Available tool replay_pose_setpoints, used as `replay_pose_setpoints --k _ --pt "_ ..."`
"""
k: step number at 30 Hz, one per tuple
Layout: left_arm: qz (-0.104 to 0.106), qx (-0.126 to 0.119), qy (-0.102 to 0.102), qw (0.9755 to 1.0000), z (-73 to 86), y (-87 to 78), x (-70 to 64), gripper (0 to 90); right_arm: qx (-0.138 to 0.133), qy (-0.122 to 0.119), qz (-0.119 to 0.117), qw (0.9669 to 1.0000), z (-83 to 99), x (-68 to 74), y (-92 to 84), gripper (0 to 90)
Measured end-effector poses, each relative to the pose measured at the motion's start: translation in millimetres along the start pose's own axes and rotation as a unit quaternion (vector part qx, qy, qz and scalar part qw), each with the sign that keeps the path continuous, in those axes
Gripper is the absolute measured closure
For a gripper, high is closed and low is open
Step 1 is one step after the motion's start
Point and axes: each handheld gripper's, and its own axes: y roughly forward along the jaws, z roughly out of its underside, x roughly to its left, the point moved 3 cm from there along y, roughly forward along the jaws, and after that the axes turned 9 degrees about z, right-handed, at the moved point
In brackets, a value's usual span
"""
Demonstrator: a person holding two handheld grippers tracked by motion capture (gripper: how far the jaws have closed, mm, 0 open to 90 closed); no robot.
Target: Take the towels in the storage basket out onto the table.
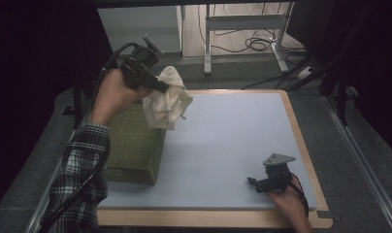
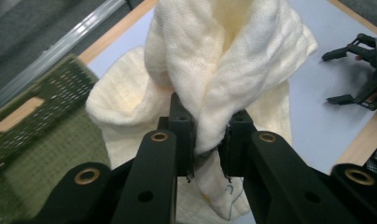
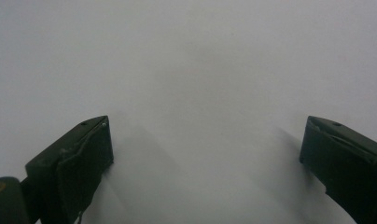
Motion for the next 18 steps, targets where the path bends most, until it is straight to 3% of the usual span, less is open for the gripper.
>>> replay_pose_setpoints --k 9,17,18 --pt "0.026 0.015 0.019 0.9994 -11.6 43.6 -11.0 78.0 0.0 0.0 0.0 1.0 0.0 0.0 0.0 2.6" --pt "0.056 0.03 0.039 0.9972 -21.8 90.2 -25.9 78.0 0.0 -0.001 -0.001 1.0 0.0 -0.2 -0.1 2.6" --pt "0.056 0.03 0.039 0.9972 -21.8 90.2 -25.9 77.9 0.0 -0.001 -0.001 1.0 0.0 -0.2 -0.1 2.6"
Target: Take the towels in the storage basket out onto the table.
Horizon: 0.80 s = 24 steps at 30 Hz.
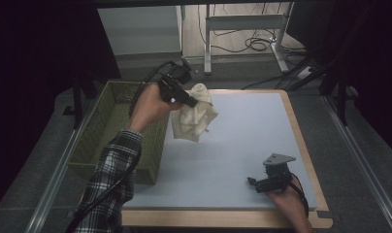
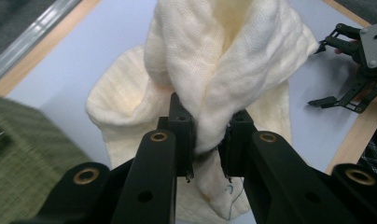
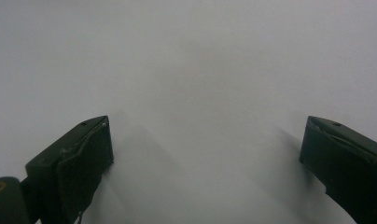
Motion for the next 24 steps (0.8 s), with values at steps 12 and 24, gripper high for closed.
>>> replay_pose_setpoints --k 12,24 --pt "0.024 0.029 0.014 0.9992 -12.3 66.4 -9.8 76.9 0.001 0.0 0.0 1.0 0.0 -0.1 0.0 2.6" --pt "0.018 0.071 0.015 0.9972 -5.5 133.4 -4.5 74.2 0.0 0.0 0.001 1.0 0.1 -0.1 0.1 2.6"
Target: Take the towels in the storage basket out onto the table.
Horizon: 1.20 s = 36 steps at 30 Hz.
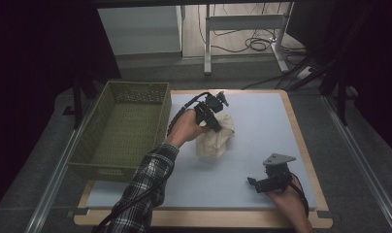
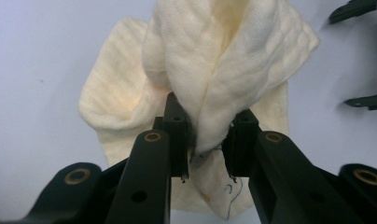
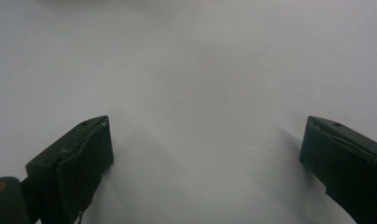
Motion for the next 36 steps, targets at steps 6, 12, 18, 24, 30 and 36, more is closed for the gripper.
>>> replay_pose_setpoints --k 6,12,18,24,30,36 --pt "0.005 -0.024 -0.014 0.9996 11.9 16.4 7.0 56.8 0.0 -0.001 0.0 1.0 0.0 0.0 0.1 2.6" --pt "0.002 -0.069 -0.012 0.9976 24.6 10.0 6.3 45.1 -0.001 0.001 0.0 1.0 -0.1 -0.1 0.0 2.7" --pt "0.009 -0.114 -0.008 0.9933 37.5 3.0 -0.7 43.4 -0.001 0.003 -0.001 1.0 -0.3 -0.5 -0.3 3.8" --pt "0.022 -0.171 -0.008 0.985 55.0 5.5 -9.1 42.4 -0.012 0.019 -0.015 0.9996 -3.1 -8.0 -2.2 18.3" --pt "0.024 -0.204 -0.001 0.9786 68.1 21.4 -19.8 43.7 -0.026 0.021 -0.038 0.9987 -10.7 -9.9 -2.8 36.3" --pt "0.015 -0.208 0.017 0.9778 75.1 44.2 -30.3 44.7 -0.026 0.019 -0.044 0.9985 -19.1 -12.4 -1.0 50.7"
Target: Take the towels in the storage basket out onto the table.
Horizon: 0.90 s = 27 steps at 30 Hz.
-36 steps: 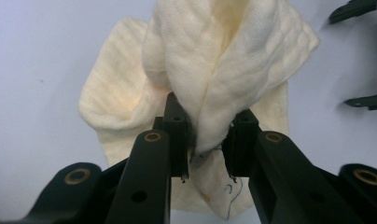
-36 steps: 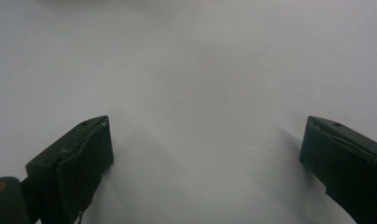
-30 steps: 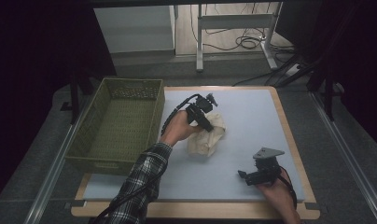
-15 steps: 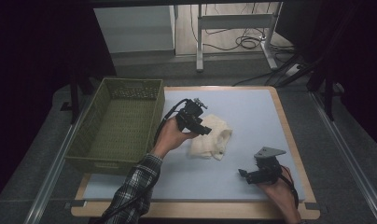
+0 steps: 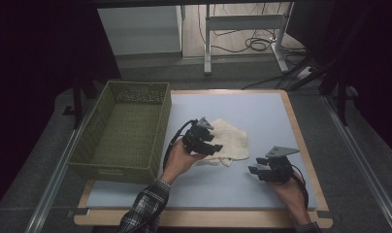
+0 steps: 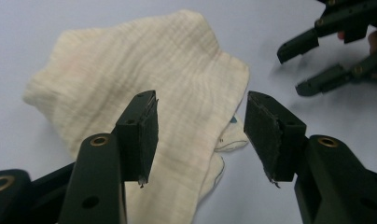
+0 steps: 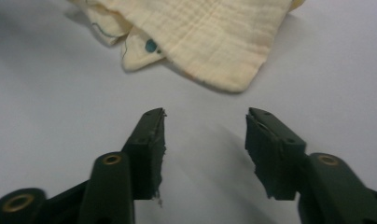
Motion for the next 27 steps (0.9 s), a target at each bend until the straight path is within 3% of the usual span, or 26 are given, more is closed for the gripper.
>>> replay_pose_setpoints --k 2,6,10,12,15,20,23,27 --pt "0.003 0.0 0.005 1.0 3.1 5.6 -2.2 44.1 0.0 0.009 -0.005 0.9999 -7.3 -5.1 4.6 58.0" --pt "0.002 0.014 0.012 0.9998 10.1 18.5 -3.6 41.0 0.002 0.022 -0.013 0.9997 -14.6 -10.1 13.2 58.9" --pt "-0.011 0.031 0.021 0.9992 20.2 29.3 -0.7 41.1 -0.002 0.022 -0.031 0.9993 -17.5 -4.5 16.3 61.1" --pt "-0.03 0.043 0.025 0.9983 25.3 32.7 3.6 43.6 -0.002 0.016 -0.044 0.9989 -18.5 1.5 16.2 63.6" --pt "-0.037 0.047 0.02 0.998 30.9 35.3 10.2 53.3 0.0 0.006 -0.063 0.998 -22.2 12.0 16.5 66.1" --pt "-0.017 0.026 -0.008 0.9995 33.0 32.4 18.7 79.7 0.002 -0.014 -0.089 0.9959 -31.3 30.7 25.0 66.4" --pt "-0.015 0.014 -0.019 0.9996 31.9 29.5 21.3 83.5 0.001 -0.026 -0.094 0.9952 -37.3 41.6 32.9 65.7" --pt "-0.009 -0.001 -0.032 0.9995 30.4 25.2 25.8 84.9 0.001 -0.046 -0.084 0.9954 -45.7 51.3 46.7 60.8"
